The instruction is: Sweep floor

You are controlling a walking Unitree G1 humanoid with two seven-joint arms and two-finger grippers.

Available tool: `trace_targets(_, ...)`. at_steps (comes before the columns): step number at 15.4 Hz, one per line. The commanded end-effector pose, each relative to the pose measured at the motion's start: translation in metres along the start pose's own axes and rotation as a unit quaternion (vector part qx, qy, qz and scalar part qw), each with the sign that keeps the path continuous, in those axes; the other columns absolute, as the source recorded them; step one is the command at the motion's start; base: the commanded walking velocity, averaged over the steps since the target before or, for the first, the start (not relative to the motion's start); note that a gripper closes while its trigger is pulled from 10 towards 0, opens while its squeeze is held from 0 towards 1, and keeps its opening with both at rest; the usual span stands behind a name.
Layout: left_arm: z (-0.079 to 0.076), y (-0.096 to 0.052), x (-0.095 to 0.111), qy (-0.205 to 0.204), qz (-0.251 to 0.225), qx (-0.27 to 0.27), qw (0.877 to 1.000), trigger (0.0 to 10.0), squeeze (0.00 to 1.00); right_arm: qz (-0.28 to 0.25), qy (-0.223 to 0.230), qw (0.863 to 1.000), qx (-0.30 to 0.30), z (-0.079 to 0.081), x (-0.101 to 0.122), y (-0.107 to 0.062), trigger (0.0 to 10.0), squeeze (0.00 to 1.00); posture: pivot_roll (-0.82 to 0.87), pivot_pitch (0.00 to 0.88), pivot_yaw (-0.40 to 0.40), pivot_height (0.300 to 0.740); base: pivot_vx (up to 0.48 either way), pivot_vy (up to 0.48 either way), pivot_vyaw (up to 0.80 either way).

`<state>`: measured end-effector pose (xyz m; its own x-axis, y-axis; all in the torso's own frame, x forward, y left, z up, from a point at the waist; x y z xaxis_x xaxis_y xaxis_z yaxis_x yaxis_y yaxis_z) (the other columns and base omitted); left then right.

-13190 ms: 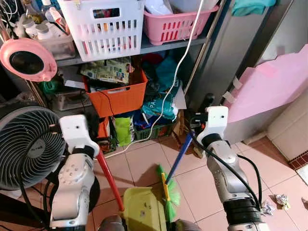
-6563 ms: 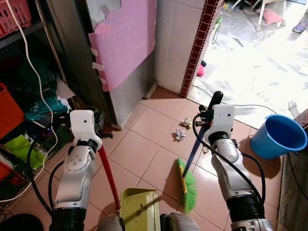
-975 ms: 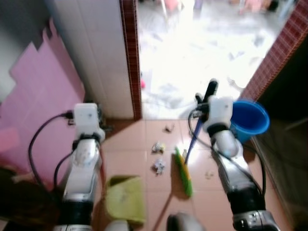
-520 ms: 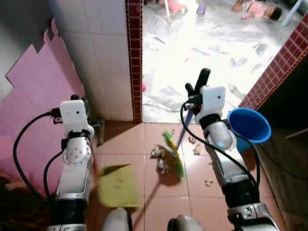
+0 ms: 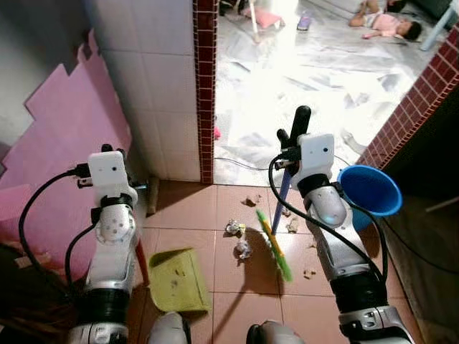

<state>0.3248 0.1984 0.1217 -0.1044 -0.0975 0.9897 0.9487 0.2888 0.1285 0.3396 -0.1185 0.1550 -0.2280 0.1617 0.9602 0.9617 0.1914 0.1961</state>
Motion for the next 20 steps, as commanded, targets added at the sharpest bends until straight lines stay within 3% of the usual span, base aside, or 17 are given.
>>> trace_targets(1,0.001,0.007,0.015,0.004,-0.037,0.006,0.999,10.0,0.00,-0.017,0.006,1.000,0.001,0.001,0.005,0.000,10.0,0.00,0.01,0.089,-0.022,0.740,0.000,0.000,0.00)
trace_targets(2,-0.002,0.010,0.012,0.016,-0.034,0.007,0.999,10.0,0.00,-0.010,0.010,1.000,0.011,0.004,0.003,-0.004,10.0,0.00,0.01,0.105,-0.018,0.740,0.000,0.000,0.00)
trace_targets(11,-0.036,0.033,0.011,-0.034,-0.028,-0.019,0.999,10.0,0.00,-0.006,-0.010,1.000,-0.011,-0.002,0.001,-0.013,10.0,0.00,-0.03,0.174,-0.003,0.740,0.000,0.000,0.00)
trace_targets(14,-0.053,0.033,0.003,-0.047,-0.014,-0.035,0.998,10.0,0.00,-0.006,-0.008,1.000,-0.016,-0.002,0.002,-0.015,10.0,0.00,-0.05,0.184,-0.002,0.740,0.000,0.000,0.00)
trace_targets(17,-0.070,0.028,0.004,-0.062,-0.035,-0.046,0.996,10.0,0.00,-0.006,-0.009,1.000,-0.017,-0.001,0.004,-0.017,10.0,0.00,-0.06,0.192,-0.002,0.740,0.000,0.000,0.00)
trace_targets(20,-0.077,0.027,0.004,-0.062,-0.038,-0.043,0.996,10.0,0.00,-0.005,-0.006,1.000,-0.016,0.000,0.004,-0.018,10.0,0.00,-0.06,0.192,-0.002,0.740,0.000,0.000,0.00)
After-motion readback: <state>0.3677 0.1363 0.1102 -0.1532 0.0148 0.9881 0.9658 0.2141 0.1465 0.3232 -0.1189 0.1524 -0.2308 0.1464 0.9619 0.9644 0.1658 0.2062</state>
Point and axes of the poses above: a point about 5 cm out from each wrist's last joint towards the gripper, its own y axis pointing out of the wrist towards the gripper, its own x axis along the axis of the wrist's last joint, z = x × y, the point moved 2 cm from there along y, pointing out of the wrist towards the gripper, and after that the axes turned 2 degrees about -y, right-handed, at the moved point
